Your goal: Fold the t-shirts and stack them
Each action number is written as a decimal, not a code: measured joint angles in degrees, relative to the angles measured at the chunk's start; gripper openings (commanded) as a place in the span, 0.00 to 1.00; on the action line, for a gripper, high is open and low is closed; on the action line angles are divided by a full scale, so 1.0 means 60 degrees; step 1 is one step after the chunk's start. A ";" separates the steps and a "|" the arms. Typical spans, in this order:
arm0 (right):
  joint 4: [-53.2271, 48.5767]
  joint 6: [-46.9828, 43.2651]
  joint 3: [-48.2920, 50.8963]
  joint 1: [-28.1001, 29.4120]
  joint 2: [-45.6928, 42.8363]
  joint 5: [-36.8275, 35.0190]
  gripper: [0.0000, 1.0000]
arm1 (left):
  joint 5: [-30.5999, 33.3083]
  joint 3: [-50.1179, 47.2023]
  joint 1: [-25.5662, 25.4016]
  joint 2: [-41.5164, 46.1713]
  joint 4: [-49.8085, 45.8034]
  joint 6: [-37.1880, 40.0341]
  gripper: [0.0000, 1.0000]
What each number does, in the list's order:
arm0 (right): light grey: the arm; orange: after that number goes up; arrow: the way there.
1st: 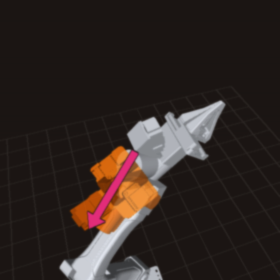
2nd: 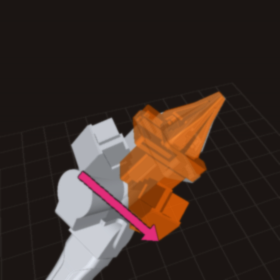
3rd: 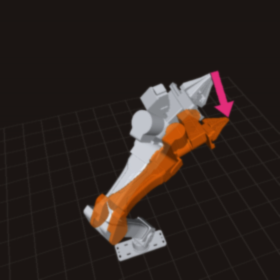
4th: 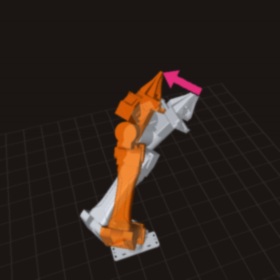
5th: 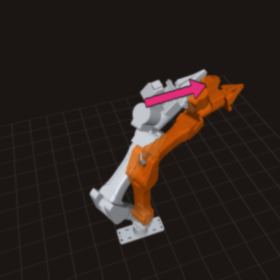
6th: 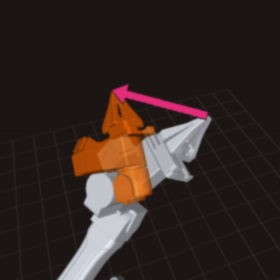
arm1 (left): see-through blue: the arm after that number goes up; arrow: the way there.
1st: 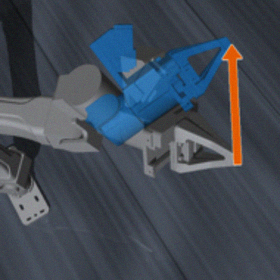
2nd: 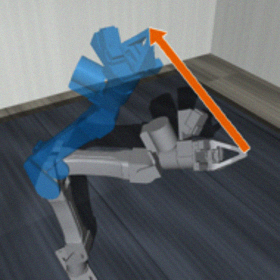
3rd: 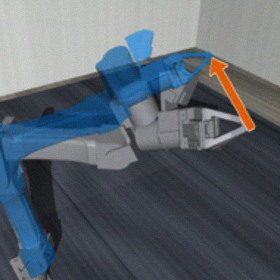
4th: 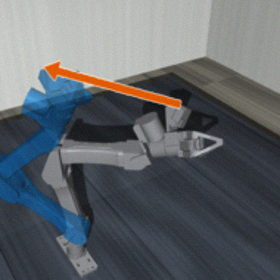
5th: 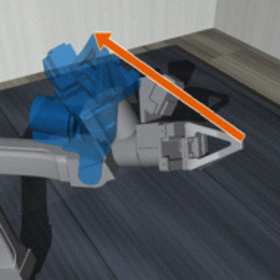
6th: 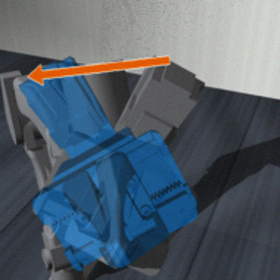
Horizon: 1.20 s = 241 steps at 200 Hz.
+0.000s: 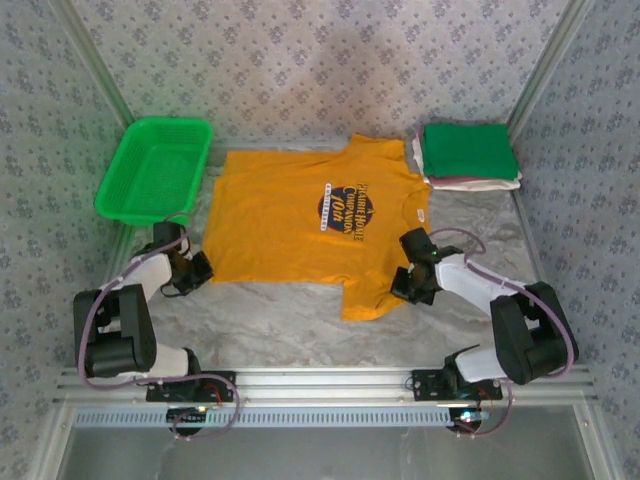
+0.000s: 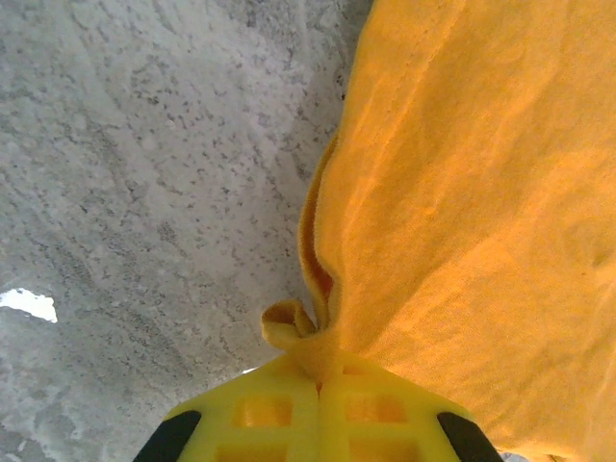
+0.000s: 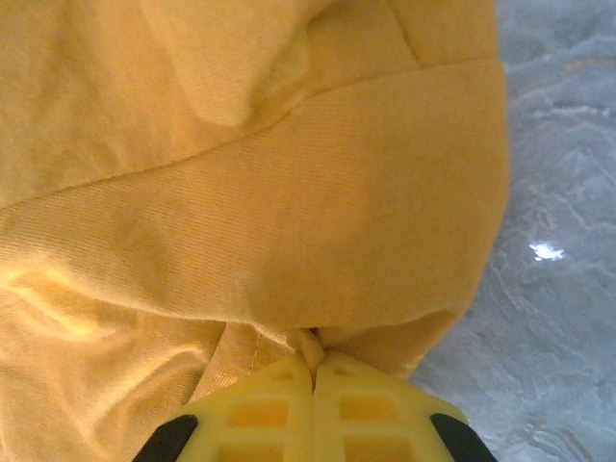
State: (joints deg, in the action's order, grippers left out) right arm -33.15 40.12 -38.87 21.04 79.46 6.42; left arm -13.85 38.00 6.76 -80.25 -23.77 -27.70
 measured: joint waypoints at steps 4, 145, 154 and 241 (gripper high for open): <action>-0.0087 -0.0004 -0.0011 -0.0004 -0.0015 -0.0033 0.04 | -0.0015 0.0000 0.0000 0.0000 0.0000 0.0000 0.00; -0.1847 -0.0331 0.0233 -0.0685 -0.1494 -0.0419 0.00 | -0.0131 -0.0295 0.0000 0.0244 -0.0033 -0.0084 0.00; -0.1840 -0.0342 0.0270 -0.0699 -0.1494 -0.0412 0.00 | -0.0138 -0.0313 0.0000 0.0244 -0.0040 -0.0113 0.00; -0.0783 -0.0248 0.0419 -0.0688 -0.1293 0.0084 0.25 | -0.0208 -0.0321 0.0000 0.0244 -0.0004 -0.0146 0.00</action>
State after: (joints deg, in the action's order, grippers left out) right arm -37.85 38.63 -36.36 16.91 71.70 6.92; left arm -15.09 36.07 6.76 -78.78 -23.79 -28.58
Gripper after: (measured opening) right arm 0.257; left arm 0.041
